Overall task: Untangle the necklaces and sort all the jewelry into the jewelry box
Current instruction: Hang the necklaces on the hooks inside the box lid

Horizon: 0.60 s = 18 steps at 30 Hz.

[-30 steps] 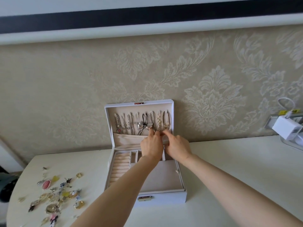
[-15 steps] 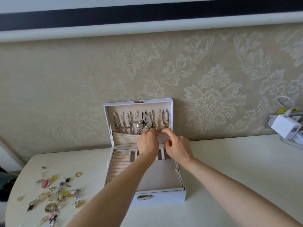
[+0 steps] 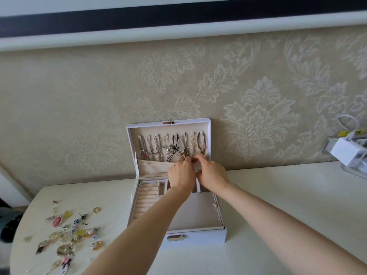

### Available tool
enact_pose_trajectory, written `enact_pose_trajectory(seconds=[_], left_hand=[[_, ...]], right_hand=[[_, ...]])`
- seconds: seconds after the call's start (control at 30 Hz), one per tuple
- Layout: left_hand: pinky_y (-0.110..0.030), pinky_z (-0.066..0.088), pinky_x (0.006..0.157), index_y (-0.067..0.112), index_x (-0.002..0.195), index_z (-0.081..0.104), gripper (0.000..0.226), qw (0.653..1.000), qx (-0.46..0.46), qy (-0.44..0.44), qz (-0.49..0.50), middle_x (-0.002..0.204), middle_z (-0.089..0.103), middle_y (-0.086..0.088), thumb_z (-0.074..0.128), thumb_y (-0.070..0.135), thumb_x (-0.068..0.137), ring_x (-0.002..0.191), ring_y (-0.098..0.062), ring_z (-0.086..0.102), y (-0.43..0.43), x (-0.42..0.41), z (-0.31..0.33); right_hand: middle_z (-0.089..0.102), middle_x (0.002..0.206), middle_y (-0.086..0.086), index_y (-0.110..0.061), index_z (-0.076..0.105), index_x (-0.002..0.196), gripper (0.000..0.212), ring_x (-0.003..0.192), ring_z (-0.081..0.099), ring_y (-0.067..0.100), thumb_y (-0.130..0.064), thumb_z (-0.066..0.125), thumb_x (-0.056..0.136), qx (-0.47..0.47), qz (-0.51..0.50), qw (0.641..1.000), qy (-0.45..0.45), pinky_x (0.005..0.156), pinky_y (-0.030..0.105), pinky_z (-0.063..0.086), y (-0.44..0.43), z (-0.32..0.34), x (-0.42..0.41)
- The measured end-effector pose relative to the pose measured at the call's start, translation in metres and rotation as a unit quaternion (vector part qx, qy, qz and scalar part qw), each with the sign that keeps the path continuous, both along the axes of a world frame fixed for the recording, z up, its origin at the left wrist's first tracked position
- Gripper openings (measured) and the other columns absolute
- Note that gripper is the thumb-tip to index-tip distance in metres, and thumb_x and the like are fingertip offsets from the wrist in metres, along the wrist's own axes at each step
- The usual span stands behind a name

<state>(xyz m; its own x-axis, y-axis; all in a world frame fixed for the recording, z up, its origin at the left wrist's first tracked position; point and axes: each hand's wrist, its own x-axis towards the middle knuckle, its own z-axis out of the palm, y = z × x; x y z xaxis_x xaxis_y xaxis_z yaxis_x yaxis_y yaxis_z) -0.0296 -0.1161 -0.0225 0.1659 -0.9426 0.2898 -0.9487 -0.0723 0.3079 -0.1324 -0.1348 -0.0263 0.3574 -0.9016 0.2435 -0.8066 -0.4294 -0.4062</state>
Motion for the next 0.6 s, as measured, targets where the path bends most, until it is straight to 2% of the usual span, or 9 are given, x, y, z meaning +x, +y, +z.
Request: enact_pose_trajectory(seconds=[0.1, 0.23, 0.37, 0.53, 0.6], left_hand=[[-0.034, 0.035, 0.065, 0.009, 0.111, 0.050, 0.020, 1.000, 0.006, -0.023, 0.008, 0.114, 0.056, -0.009, 0.039, 0.007, 0.095, 0.094, -0.032, 0.061, 0.006, -0.003, 0.003], [-0.035, 0.038, 0.067, 0.010, 0.117, 0.048, 0.027, 0.999, 0.006, -0.035, 0.003, 0.122, 0.046, -0.010, 0.043, 0.005, 0.091, 0.097, -0.031, 0.059, 0.013, -0.002, 0.007], [-0.035, 0.036, 0.063, 0.011, 0.116, 0.048, 0.027, 1.000, 0.003, -0.025, -0.018, 0.123, 0.046, -0.008, 0.047, 0.005, 0.090, 0.093, -0.031, 0.061, 0.013, 0.003, 0.006], [-0.031, 0.032, 0.050, 0.010, 0.100, 0.059, 0.017, 0.996, -0.088, 0.034, -0.014, 0.109, 0.055, -0.006, 0.048, 0.003, 0.088, 0.075, -0.030, 0.061, 0.032, 0.018, 0.002], [-0.031, 0.031, 0.050, 0.011, 0.100, 0.058, 0.016, 0.997, -0.076, 0.029, 0.014, 0.107, 0.054, -0.005, 0.048, 0.006, 0.089, 0.075, -0.028, 0.059, 0.045, 0.028, -0.002]], right_hand=[[0.067, 0.094, 0.012, -0.019, 0.037, 0.127, 0.045, 0.086, 0.064, 0.034, -0.010, 0.049, 0.085, 0.012, -0.008, 0.998, 0.053, 0.061, 0.032, 0.041, -0.003, 0.004, 0.005], [0.065, 0.106, 0.013, -0.021, 0.028, 0.141, 0.060, 0.097, 0.063, 0.033, -0.012, 0.052, 0.086, 0.020, -0.010, 0.993, 0.118, 0.074, 0.038, 0.049, -0.010, 0.006, 0.006], [0.066, 0.099, 0.012, -0.018, 0.036, 0.136, 0.051, 0.090, 0.064, 0.031, -0.007, 0.050, 0.087, 0.017, -0.004, 0.997, 0.079, 0.071, 0.036, 0.051, -0.005, 0.007, 0.007], [0.065, 0.075, 0.007, -0.020, 0.042, 0.128, 0.045, 0.070, 0.064, 0.029, -0.007, 0.050, 0.085, -0.055, -0.023, 0.998, 0.004, 0.056, 0.029, 0.038, 0.017, 0.000, -0.002], [0.067, 0.082, 0.006, -0.020, 0.048, 0.121, 0.036, 0.073, 0.064, 0.027, -0.009, 0.049, 0.087, -0.042, -0.020, 0.999, -0.014, 0.056, 0.028, 0.037, 0.027, -0.009, -0.005]])
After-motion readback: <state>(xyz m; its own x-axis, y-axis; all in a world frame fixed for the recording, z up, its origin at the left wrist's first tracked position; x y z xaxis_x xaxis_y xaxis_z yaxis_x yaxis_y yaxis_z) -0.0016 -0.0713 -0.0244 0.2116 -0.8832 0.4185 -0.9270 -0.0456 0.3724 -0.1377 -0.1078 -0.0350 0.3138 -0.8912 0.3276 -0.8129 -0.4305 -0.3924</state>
